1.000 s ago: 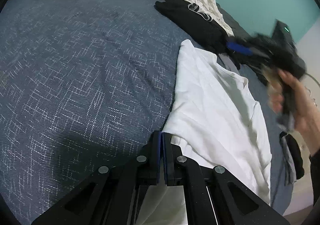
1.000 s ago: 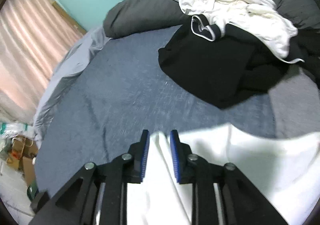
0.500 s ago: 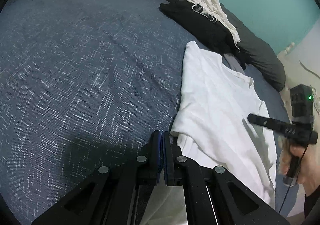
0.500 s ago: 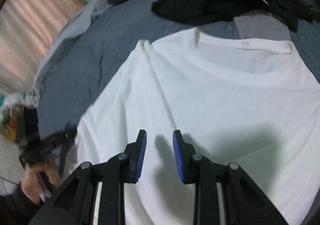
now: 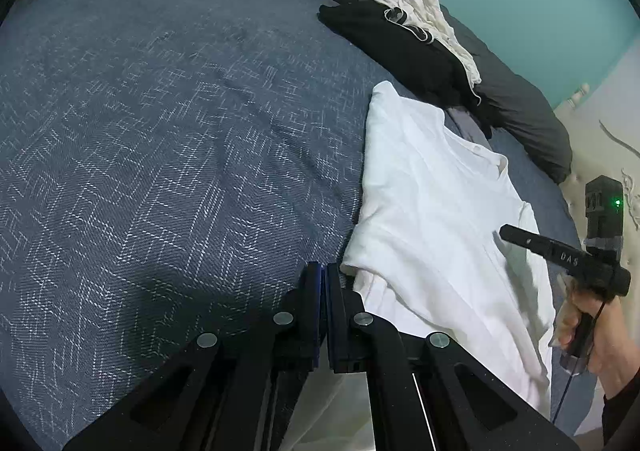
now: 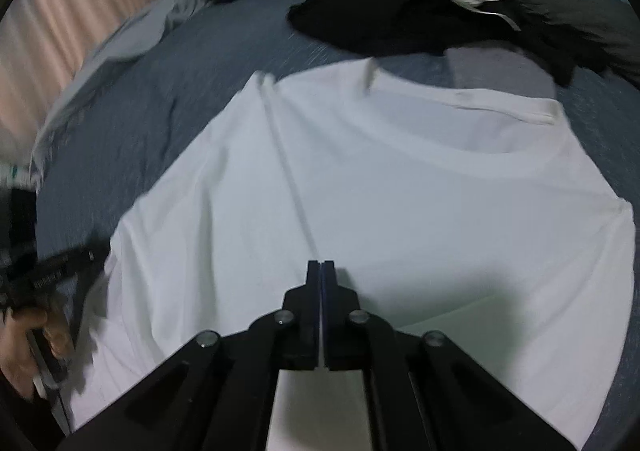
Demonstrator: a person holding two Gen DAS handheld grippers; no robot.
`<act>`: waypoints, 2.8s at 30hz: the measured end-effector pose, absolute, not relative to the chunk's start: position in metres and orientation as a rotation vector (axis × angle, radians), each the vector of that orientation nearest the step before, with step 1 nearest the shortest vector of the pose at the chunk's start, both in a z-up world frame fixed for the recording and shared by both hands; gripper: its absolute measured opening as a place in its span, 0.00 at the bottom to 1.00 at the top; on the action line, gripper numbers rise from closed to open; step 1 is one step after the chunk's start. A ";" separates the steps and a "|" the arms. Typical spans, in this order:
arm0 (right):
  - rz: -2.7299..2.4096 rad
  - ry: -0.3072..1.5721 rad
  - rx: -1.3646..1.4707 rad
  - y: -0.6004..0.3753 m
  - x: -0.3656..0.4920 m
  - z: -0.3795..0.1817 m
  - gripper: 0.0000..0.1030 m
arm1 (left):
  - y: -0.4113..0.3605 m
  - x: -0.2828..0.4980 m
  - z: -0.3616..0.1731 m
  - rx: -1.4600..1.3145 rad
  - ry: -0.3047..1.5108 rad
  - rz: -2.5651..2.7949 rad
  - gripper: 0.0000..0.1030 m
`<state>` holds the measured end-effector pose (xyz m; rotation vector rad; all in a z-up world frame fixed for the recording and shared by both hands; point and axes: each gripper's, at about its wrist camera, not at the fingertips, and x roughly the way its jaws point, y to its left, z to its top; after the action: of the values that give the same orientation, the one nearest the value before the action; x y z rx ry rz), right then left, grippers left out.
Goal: Fold clothes
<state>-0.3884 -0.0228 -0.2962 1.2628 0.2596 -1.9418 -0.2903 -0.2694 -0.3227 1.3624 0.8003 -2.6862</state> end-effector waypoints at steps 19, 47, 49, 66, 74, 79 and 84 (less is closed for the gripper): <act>-1.872 0.383 1.245 -0.042 -0.370 -0.313 0.01 | -0.269 -0.294 -0.326 1.374 0.802 -2.679 0.01; -1.947 -0.065 1.268 -0.004 -0.415 -0.290 0.02 | -0.284 -0.287 -0.312 1.290 0.848 -2.676 0.01; -1.952 -0.050 1.253 -0.013 -0.419 -0.282 0.02 | -0.283 -0.289 -0.310 1.280 0.866 -2.697 0.01; -1.850 0.431 1.215 -0.155 -0.424 -0.300 0.30 | -0.267 -0.299 -0.321 1.364 0.868 -2.760 0.09; -1.891 0.479 1.200 -0.162 -0.426 -0.307 0.02 | -0.266 -0.300 -0.322 1.371 0.850 -2.750 0.09; -1.941 0.426 1.142 -0.155 -0.430 -0.293 0.01 | -0.264 -0.300 -0.324 1.375 0.843 -2.741 0.09; -1.946 0.299 1.195 -0.153 -0.440 -0.293 0.01 | -0.263 -0.302 -0.324 1.377 0.841 -2.734 0.09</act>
<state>-0.4397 -0.1533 -0.2932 1.1946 0.2992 -1.9457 -0.3020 -0.2634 -0.3238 1.3771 0.8407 -2.7339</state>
